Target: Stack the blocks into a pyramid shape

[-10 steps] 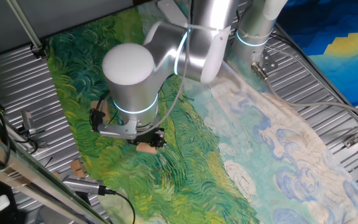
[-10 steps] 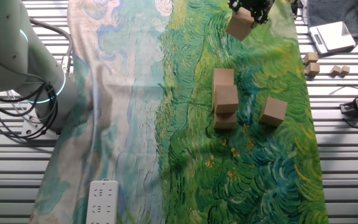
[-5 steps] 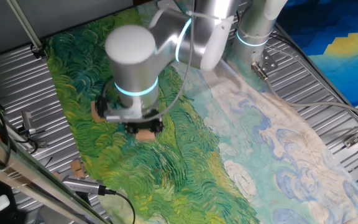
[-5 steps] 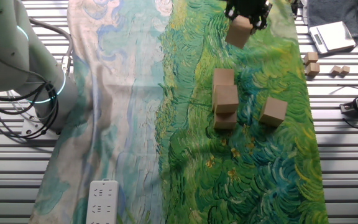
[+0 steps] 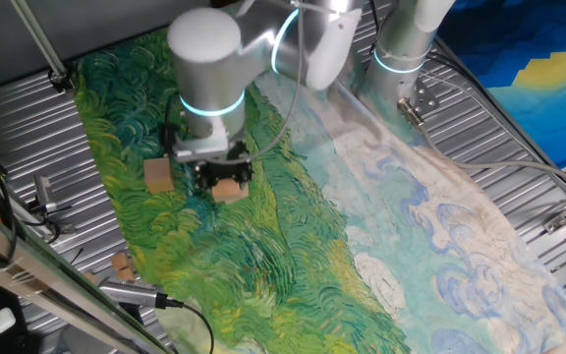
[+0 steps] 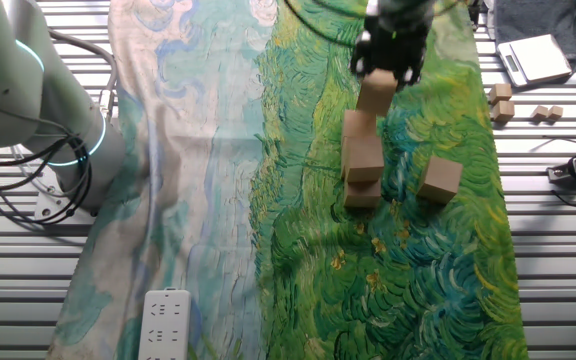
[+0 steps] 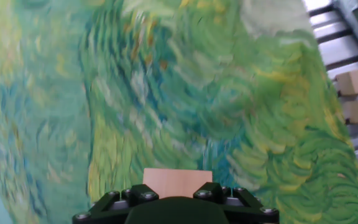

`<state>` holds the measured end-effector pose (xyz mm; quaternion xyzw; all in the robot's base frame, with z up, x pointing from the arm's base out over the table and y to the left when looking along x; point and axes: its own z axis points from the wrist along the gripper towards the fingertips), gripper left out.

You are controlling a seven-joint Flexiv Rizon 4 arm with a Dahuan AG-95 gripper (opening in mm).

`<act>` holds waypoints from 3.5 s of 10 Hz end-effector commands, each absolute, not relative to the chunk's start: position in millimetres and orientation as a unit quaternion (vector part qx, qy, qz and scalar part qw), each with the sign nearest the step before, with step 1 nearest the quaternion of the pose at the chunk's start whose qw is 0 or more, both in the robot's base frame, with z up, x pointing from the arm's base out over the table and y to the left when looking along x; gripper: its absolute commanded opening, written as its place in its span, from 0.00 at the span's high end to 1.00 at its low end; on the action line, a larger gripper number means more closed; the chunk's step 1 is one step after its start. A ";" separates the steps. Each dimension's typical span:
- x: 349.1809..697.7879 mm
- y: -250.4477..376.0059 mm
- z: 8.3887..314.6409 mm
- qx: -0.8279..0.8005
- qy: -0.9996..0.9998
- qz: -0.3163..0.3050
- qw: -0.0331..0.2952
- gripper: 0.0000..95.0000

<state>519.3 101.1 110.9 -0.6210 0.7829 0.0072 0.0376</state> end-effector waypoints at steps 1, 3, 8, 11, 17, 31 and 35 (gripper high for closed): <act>511.2 88.7 109.3 -0.630 0.775 0.014 0.043 1.00; 509.7 87.2 110.1 -0.655 0.753 0.035 0.059 1.00; 506.8 85.2 110.9 -0.684 0.722 0.059 0.083 1.00; 501.4 78.2 112.2 -0.695 0.712 0.057 0.084 1.00; 496.3 68.2 99.6 -0.701 0.703 0.067 0.097 1.00; 491.8 53.3 91.9 -0.708 0.693 0.078 0.113 1.00; 494.6 49.5 93.3 -0.710 0.690 0.075 0.115 1.00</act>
